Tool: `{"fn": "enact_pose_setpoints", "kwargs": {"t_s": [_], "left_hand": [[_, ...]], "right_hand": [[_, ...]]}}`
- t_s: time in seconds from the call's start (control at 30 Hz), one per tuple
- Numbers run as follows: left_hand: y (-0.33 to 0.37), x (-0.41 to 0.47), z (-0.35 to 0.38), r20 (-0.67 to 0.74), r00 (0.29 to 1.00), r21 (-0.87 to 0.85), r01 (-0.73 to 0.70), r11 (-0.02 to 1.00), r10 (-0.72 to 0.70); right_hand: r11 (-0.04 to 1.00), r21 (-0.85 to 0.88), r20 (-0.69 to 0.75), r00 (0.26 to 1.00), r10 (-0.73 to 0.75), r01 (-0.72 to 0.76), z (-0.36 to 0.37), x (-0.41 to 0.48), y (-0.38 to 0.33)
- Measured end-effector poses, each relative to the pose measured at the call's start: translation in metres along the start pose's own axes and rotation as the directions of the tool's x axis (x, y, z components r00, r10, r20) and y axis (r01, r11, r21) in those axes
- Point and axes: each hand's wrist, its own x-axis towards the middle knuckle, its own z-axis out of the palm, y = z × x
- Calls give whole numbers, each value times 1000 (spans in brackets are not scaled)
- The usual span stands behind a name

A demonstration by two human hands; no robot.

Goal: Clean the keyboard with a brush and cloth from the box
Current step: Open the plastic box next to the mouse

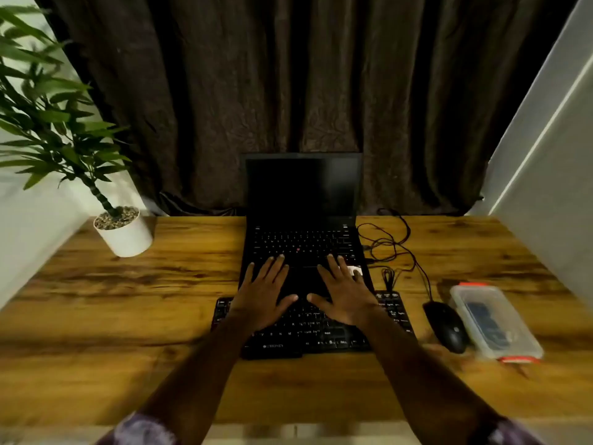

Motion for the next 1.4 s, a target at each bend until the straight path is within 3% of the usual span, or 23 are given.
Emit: {"fn": "enact_pose_setpoints", "kwargs": {"t_s": [0.33, 0.6, 0.83, 1.1, 1.4], "left_hand": [[11, -14, 28, 39, 999, 56, -30, 998, 27], [21, -11, 33, 15, 998, 3, -64, 998, 64], [20, -7, 29, -20, 998, -46, -67, 997, 66], [59, 28, 4, -151, 975, -93, -177, 980, 162], [192, 94, -18, -208, 887, -125, -443, 888, 413]], "right_hand": [[997, -83, -9, 1000, -9, 8, 37, -13, -4], [996, -90, 12, 1000, 0, 1, 45, -21, 0], [996, 81, -124, 992, -35, 46, 37, -25, 14], [971, 141, -312, 922, 229, -193, 10, -58, 101], [860, 193, -326, 795, 511, -473, 16, -145, 181]]}}
